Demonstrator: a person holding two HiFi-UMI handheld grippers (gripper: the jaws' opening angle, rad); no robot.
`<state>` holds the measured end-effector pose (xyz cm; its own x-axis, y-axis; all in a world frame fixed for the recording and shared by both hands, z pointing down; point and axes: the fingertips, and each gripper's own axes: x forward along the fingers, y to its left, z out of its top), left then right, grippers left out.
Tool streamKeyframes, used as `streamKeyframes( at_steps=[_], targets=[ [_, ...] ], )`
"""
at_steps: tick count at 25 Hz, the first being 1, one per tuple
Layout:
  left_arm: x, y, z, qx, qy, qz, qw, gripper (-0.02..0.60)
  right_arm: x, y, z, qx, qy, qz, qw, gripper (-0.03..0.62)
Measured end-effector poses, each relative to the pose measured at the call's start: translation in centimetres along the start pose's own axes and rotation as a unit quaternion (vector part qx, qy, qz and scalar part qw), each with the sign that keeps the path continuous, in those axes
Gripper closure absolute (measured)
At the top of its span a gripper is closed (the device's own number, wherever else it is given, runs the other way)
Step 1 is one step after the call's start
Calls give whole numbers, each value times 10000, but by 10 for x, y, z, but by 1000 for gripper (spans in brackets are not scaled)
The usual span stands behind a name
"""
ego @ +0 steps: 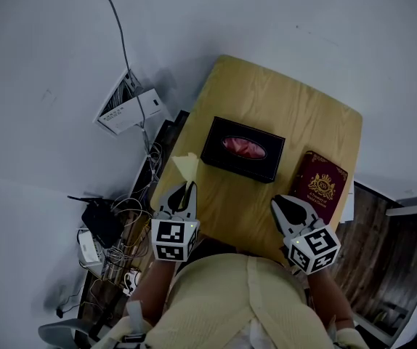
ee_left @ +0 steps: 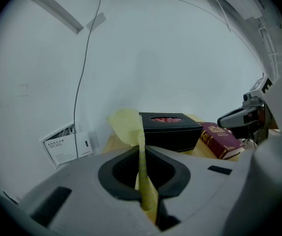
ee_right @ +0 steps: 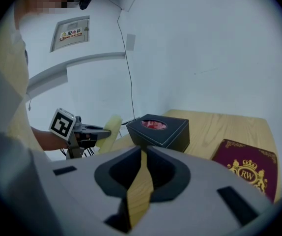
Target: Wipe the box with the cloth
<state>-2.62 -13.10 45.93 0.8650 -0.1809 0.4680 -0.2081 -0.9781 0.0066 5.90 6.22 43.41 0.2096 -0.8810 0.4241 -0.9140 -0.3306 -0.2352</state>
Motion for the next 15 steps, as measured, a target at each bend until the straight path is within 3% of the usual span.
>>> streamKeyframes(
  at_steps=[15],
  targets=[
    [6,-15,-1,-37,60,-192,9998,552,1,-8,-11,101,188,-198,9996,563]
  ],
)
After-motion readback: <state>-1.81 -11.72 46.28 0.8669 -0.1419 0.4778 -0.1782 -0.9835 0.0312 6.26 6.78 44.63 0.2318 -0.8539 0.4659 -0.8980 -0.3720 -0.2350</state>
